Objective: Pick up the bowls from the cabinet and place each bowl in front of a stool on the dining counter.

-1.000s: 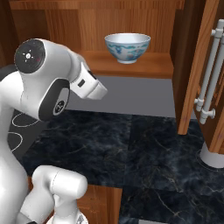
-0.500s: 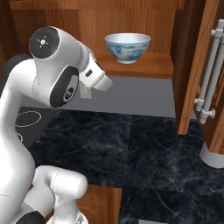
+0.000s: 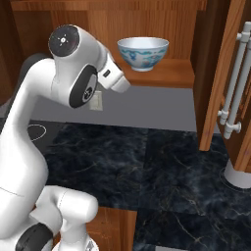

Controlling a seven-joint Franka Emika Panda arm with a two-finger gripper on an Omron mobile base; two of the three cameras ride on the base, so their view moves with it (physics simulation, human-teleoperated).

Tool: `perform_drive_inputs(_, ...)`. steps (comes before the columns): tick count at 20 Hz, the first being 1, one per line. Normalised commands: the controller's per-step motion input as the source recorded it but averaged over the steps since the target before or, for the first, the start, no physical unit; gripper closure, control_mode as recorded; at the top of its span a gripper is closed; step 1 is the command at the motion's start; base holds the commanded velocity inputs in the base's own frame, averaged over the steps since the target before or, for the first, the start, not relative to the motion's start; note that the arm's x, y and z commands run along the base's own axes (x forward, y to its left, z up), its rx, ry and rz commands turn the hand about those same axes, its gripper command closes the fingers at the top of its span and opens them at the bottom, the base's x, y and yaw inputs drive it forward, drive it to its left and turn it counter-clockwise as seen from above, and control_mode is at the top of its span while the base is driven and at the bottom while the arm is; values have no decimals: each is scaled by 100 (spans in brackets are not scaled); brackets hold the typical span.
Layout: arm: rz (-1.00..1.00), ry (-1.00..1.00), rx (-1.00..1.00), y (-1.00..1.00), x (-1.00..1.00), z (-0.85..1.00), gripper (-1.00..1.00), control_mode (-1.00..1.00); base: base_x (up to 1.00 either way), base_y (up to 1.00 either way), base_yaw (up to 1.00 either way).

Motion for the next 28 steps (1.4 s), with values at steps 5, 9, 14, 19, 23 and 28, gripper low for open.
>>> perform_drive_inputs(5, 0, -1, 0, -1, 28, 2, -100, -100, 0, 0, 0)
perform_drive_inputs(9, 0, 0, 0, -2, 19, 12, -100, -100, 0, 0, 0)
perform_drive_inputs(14, 0, 0, 0, -2, 19, 24, -100, -100, 0, 0, 0)
perform_drive_inputs(19, 0, 0, 0, -8, 33, 7, -100, -100, 0, 0, 0)
perform_drive_inputs(23, 1, 0, 2, -30, 38, 0, -100, -100, 0, 0, 0)
perform_drive_inputs(28, 2, 0, 4, -35, 40, 0, -100, -100, 0, 0, 0)
